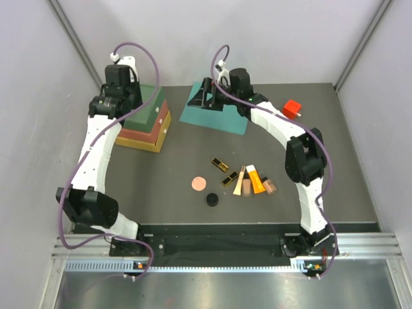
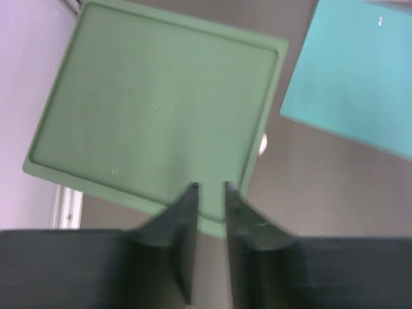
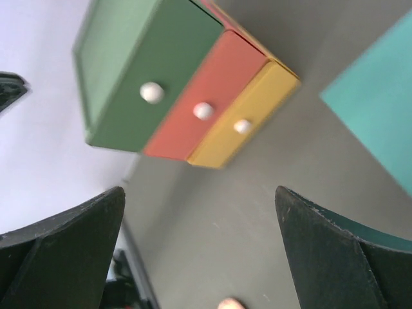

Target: Organize the makeup

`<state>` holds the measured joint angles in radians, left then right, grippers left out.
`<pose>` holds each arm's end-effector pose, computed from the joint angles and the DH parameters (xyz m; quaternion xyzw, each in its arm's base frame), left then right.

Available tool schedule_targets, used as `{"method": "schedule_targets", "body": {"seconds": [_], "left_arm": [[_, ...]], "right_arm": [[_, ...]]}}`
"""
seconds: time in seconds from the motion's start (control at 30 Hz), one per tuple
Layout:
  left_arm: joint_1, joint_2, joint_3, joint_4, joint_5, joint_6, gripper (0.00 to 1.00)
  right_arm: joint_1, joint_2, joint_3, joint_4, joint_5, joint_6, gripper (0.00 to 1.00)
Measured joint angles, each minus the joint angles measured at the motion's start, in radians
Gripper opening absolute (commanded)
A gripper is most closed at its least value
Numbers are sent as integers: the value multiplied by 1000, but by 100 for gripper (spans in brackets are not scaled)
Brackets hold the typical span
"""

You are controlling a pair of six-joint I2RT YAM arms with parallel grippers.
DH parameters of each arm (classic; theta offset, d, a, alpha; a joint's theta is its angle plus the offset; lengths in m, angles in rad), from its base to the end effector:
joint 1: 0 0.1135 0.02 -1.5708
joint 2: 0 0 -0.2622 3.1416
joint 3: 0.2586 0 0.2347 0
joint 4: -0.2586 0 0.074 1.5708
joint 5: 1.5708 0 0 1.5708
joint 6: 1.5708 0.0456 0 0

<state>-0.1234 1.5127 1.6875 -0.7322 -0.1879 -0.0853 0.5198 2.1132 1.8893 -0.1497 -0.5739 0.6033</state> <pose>0.3172 -0.0308 0.4110 -0.0289 0.8712 0.0312 0.4891 0.4168 0.2671 0.3052 -0.1263 0.7983 0.4857 0.3329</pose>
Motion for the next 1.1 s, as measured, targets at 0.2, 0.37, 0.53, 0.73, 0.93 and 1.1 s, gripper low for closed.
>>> {"method": "schedule_targets", "body": {"seconds": [0.2,0.37,0.53,0.73,0.93,1.1], "left_arm": [[89,61,27,31,48,-40,0],[143,121,27,38,69,-87,0],[165,167,8,56,87,-147,0],[166,180,-3,86,101,-168,0],[169,186,3,93,107,-169,0],[170,195,11,95,116,-169,0]], "right_arm": [[2,109,43,230,-85,264,96],[10,188,123,337,-101,423,79],[26,233,150,453,-123,567,75],[47,311,161,560,-140,733,63],[71,414,195,621,-147,868,56],[97,456,227,655,-148,946,48]]}}
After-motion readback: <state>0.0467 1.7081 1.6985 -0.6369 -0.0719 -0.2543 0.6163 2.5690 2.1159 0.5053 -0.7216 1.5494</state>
